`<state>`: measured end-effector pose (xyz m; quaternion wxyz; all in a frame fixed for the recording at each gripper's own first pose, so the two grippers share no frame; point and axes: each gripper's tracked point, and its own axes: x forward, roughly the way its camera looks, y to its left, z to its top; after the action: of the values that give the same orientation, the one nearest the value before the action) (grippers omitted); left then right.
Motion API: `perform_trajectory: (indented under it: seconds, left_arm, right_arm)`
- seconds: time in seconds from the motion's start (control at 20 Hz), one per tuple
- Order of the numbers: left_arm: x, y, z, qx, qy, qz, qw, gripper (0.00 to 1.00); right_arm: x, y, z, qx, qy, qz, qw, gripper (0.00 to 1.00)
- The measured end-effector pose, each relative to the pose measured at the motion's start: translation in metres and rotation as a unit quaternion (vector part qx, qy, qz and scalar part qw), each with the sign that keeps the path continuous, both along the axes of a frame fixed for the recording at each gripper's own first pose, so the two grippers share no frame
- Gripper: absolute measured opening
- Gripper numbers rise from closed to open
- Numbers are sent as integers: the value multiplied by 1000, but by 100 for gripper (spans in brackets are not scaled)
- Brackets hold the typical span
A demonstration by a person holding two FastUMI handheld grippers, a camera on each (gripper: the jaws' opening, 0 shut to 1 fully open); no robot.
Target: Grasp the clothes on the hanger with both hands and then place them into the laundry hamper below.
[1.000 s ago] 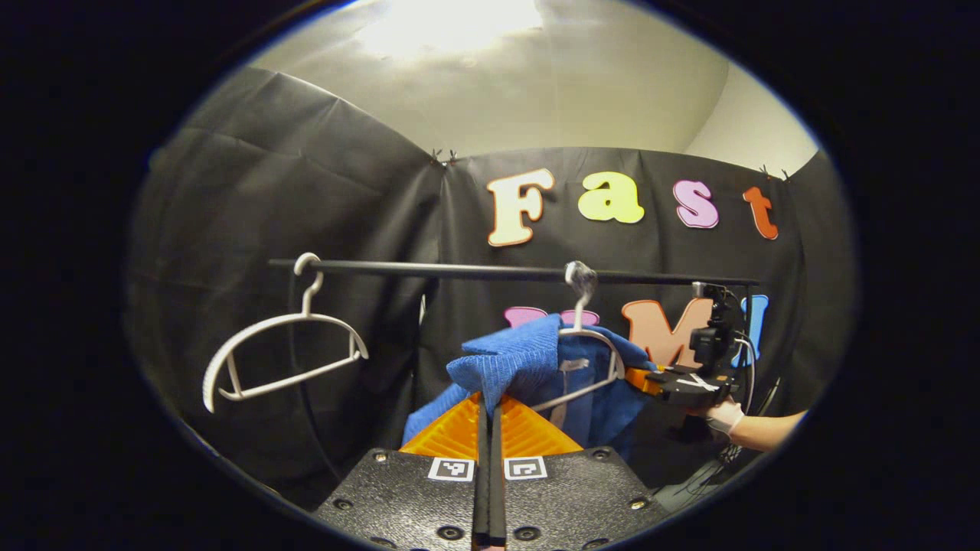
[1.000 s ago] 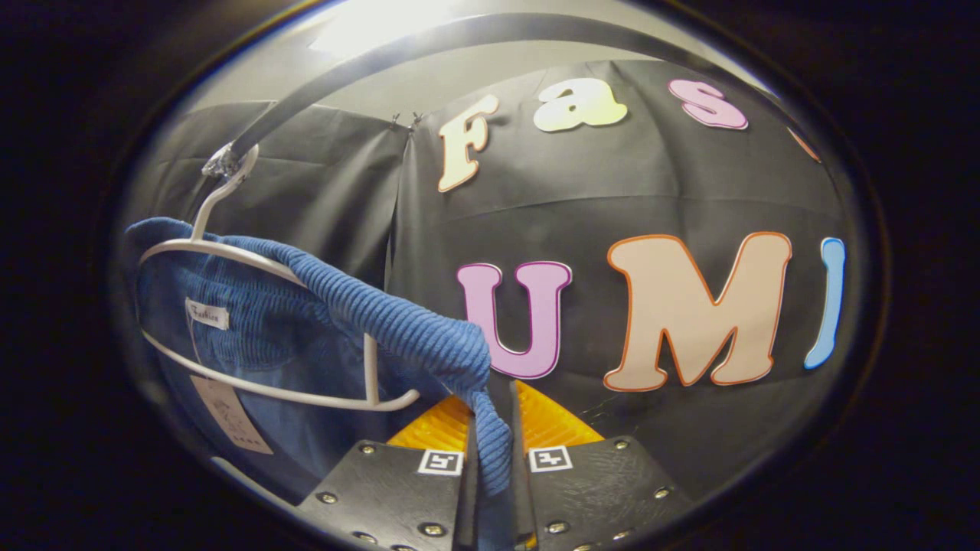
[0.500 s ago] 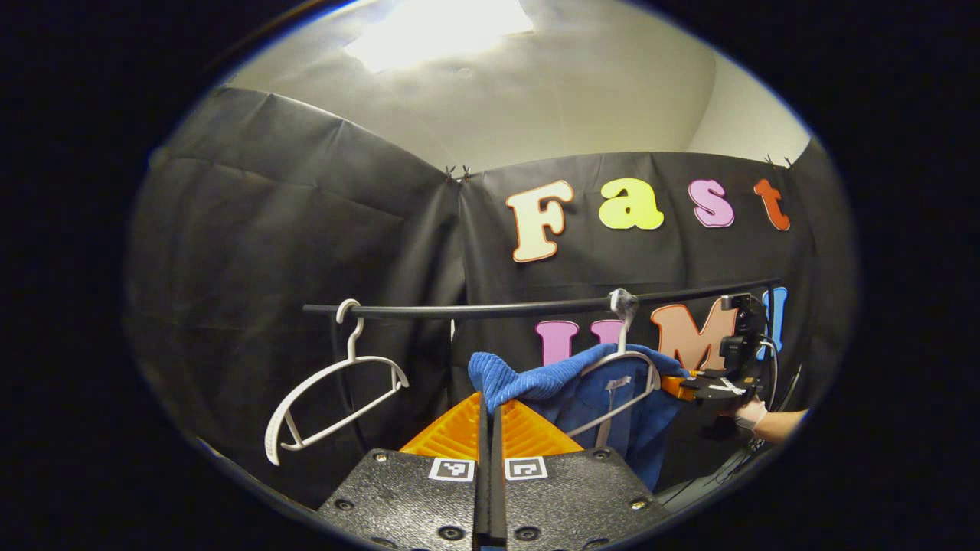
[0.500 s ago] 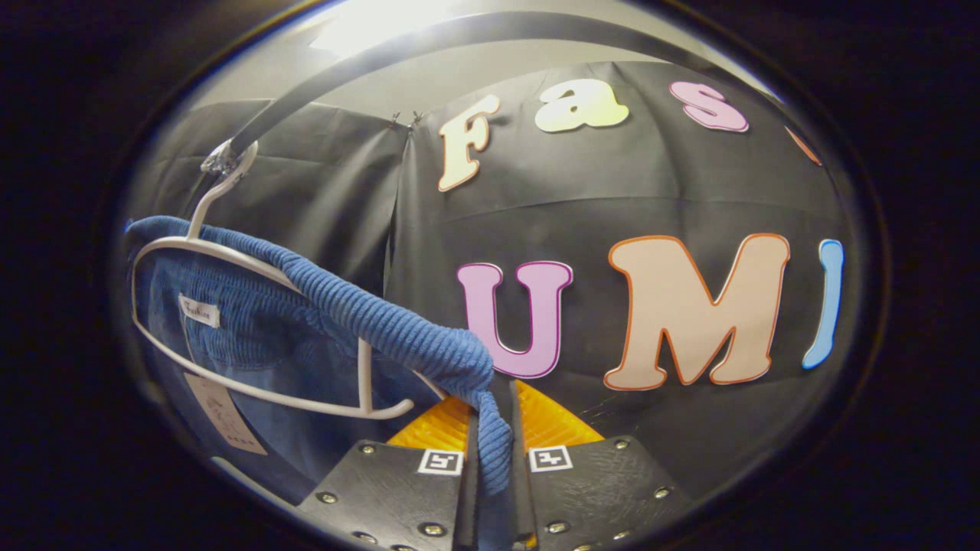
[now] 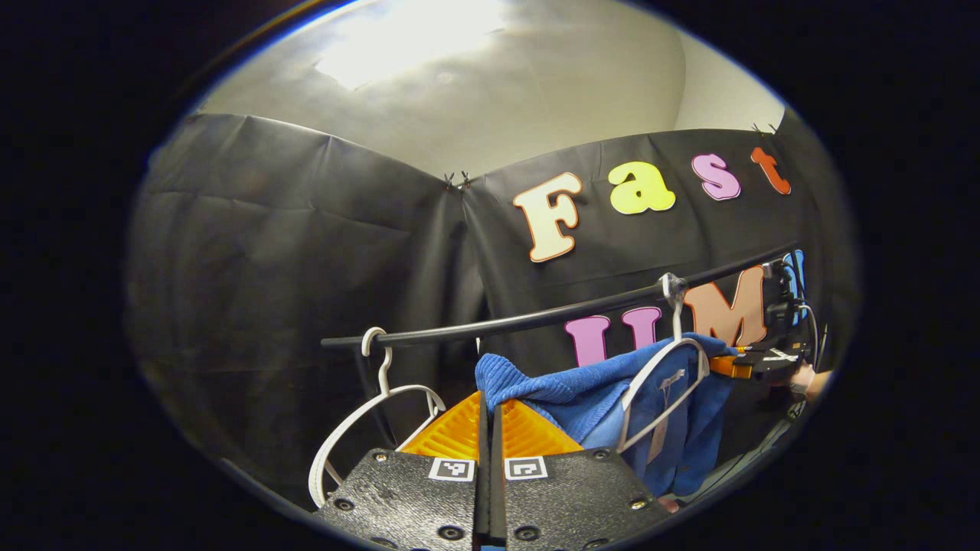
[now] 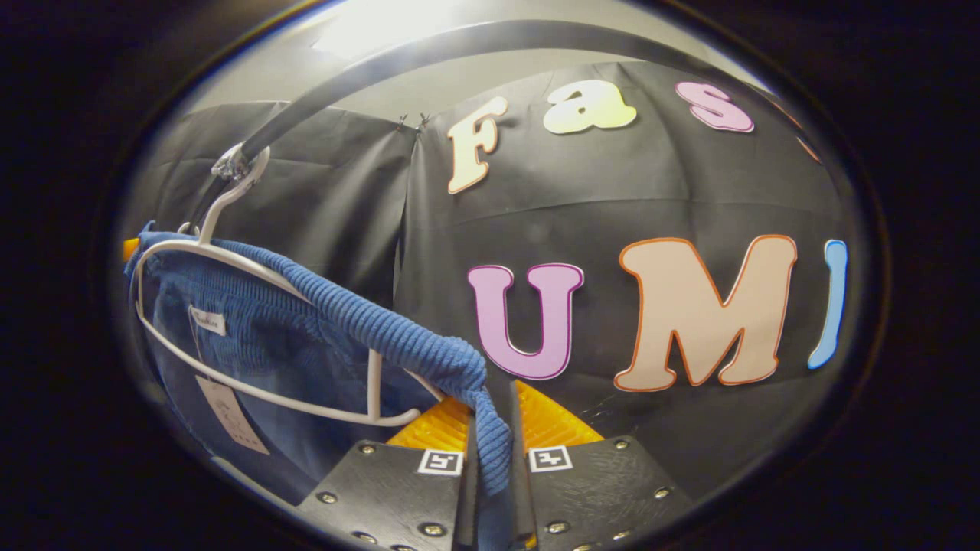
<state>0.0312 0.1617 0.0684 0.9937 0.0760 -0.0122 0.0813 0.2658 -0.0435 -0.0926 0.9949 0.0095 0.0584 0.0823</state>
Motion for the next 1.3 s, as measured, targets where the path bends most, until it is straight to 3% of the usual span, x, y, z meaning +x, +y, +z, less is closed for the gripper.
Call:
perform_trajectory:
  seconds: [0.45,1.0,1.3]
  left_arm:
    - [52,36,-24,40,3,12,999,0]
    - [70,39,-68,-22,18,-4,1000,0]
    - [46,29,-93,-55,30,-19,998,0]
  right_arm:
    - [6,4,-4,16,7,14,1000,17]
    - [9,5,-18,38,25,14,999,17]
    - [26,-3,-2,111,19,-10,994,17]
